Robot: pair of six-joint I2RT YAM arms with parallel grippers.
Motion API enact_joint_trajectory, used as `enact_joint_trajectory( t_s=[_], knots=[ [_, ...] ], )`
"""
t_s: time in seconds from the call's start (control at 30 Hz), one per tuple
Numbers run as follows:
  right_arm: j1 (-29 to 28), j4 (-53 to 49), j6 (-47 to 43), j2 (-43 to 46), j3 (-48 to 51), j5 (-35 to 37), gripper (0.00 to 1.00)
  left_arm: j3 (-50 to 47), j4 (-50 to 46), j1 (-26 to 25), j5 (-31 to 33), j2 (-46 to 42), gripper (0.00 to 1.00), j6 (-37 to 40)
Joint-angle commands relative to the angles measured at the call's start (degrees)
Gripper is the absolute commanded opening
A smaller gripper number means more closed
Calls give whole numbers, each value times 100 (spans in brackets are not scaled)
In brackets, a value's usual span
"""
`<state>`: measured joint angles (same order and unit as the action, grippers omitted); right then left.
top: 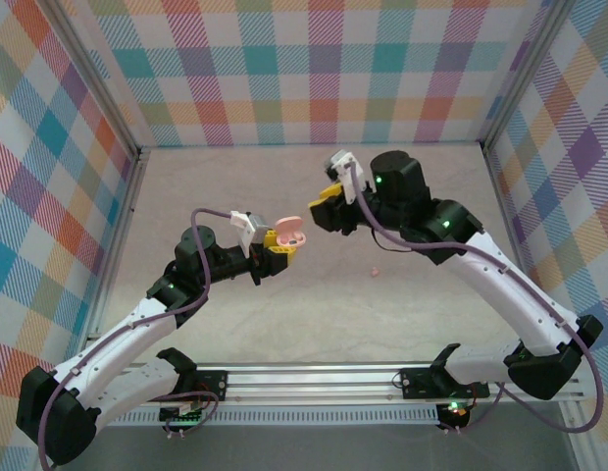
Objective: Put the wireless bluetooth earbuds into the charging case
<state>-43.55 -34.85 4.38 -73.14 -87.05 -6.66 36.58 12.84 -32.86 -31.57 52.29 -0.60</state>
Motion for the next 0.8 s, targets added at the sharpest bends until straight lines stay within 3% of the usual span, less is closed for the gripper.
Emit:
enact_joint_trajectory(
  t_s=[0.0,0.2,0.4,0.77],
  knots=[
    [319,-495,960,2,-69,7,41,68,168,43,27,-128,21,86],
    [1111,-1434,1746,-272,16,326,45,124,-50,43,79,-144,21,169],
    [2045,-1911,2621,-642,930,-46,42,48,-146,43,69,-107,21,332],
    [2140,-1130,3056,-1173,2456,52,32,140,-335,43,-163,65,21,570]
  ],
)
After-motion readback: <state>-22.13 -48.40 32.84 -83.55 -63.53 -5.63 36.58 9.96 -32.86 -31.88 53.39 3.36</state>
